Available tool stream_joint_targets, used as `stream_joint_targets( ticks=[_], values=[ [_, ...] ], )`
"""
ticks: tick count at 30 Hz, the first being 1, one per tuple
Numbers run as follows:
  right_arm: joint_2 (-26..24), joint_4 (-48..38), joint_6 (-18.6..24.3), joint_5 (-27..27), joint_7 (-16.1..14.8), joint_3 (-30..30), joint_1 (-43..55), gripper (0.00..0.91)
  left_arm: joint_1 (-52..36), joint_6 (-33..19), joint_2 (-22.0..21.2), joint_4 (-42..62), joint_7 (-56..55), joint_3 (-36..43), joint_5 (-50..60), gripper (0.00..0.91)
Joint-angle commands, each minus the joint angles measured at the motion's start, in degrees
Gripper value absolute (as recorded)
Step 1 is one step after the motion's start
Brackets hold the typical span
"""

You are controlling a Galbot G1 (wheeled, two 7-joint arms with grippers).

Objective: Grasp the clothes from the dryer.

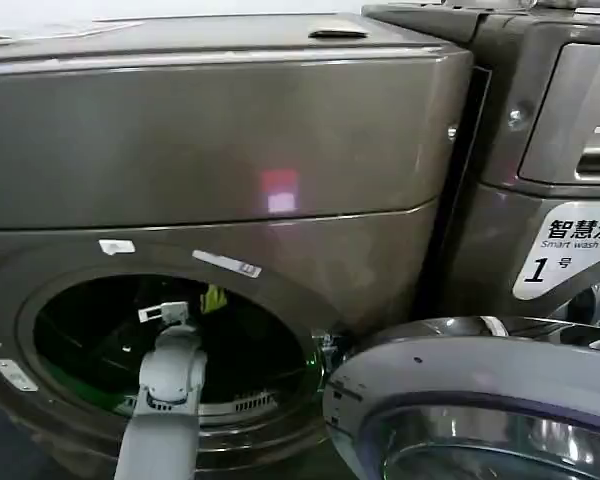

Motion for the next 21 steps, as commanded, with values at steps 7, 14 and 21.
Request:
stream_joint_targets(
  ticks=[7,14,21],
  values=[
    [-0.1,0.4,-1.1,-0.4,0.9,0.3,0.1,0.907,0.8,-1.3,-0.4,-0.3,-0.4,-0.3,-4.7,0.0],
    [-0.2,0.7,-1.6,-1.2,1.3,0.3,0.3,0.907,0.8,-1.3,-0.2,-0.5,-0.1,-0.4,-5.3,0.0],
    [-0.1,1.0,-2.0,-1.8,1.0,0.5,0.1,0.907,1.1,-1.4,0.2,-0.6,0.3,-0.5,-5.3,0.0]
  ],
)
